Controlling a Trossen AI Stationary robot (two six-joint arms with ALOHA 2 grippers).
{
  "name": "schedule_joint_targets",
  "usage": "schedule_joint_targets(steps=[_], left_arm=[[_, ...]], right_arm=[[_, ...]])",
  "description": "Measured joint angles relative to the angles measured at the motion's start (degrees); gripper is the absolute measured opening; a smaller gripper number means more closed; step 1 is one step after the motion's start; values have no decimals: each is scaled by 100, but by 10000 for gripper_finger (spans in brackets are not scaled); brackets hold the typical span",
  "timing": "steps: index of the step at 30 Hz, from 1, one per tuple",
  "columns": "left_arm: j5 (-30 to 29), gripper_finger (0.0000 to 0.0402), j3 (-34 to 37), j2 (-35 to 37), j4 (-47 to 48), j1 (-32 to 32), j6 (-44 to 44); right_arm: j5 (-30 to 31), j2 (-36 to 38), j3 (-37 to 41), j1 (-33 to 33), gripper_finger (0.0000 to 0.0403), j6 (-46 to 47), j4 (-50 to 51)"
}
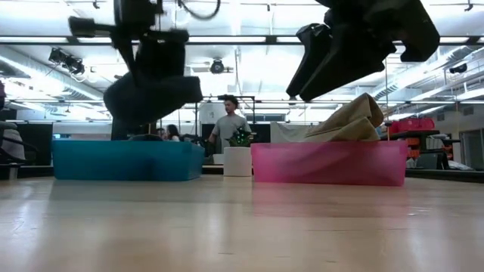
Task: Pick & Place hat
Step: Put the blue cap into the blue bin
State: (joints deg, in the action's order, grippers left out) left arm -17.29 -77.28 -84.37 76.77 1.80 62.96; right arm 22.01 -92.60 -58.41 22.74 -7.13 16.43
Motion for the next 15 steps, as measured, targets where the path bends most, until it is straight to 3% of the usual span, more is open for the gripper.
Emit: schedule_joint_targets(steps=[8, 15], left_arm=[[1549, 14, 0, -349, -282, 1574, 1636], [1759, 14, 234, -1014, -416, 1975, 2257]], right_arm=[[1, 0, 0, -339, 178, -110, 12], [-26, 0, 0, -598, 178, -90, 107]])
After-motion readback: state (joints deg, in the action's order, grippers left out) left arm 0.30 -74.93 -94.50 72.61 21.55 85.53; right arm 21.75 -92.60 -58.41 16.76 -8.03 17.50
